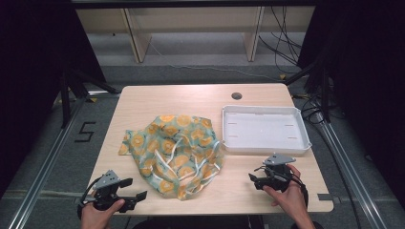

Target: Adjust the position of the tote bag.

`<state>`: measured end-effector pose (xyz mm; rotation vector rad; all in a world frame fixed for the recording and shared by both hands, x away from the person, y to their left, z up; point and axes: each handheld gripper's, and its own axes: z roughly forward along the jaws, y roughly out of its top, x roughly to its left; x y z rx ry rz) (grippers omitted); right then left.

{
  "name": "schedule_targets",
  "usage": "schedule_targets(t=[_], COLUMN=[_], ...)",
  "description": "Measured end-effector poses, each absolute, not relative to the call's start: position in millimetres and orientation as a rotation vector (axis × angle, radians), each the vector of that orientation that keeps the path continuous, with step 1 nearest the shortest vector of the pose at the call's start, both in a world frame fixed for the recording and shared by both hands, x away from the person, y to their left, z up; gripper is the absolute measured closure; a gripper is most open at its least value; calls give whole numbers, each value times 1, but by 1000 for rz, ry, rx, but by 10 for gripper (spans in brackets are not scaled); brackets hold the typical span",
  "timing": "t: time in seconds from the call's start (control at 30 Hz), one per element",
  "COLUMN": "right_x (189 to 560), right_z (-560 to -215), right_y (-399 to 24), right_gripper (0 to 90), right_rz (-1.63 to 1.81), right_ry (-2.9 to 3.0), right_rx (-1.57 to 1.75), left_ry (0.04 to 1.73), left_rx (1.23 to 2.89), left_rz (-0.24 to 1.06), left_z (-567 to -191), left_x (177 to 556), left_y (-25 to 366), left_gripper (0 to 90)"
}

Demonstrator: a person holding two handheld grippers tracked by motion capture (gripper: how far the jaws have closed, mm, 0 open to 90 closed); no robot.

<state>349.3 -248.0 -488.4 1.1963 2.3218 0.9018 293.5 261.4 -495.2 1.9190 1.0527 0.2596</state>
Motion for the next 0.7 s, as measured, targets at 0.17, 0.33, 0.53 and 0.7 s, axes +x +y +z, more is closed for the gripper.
schedule_targets(t=[0.17, 0.33, 0.53, 0.7], right_x=[349, 348, 349, 350], right_z=[-487, -487, -486, -483], right_y=[-248, -245, -244, -242], right_gripper=[228, 223, 225, 229], right_rz=[904, 926, 936, 953], right_ry=[2324, 2313, 2320, 2319], right_rx=[1189, 1204, 1161, 1134], left_ry=[1055, 1071, 1066, 1082], left_rx=[1917, 1899, 1876, 1867], left_rz=[254, 253, 255, 266], left_z=[-495, -495, -495, -492], left_x=[294, 293, 293, 295], left_y=[262, 261, 259, 258], left_gripper=[171, 169, 163, 163])
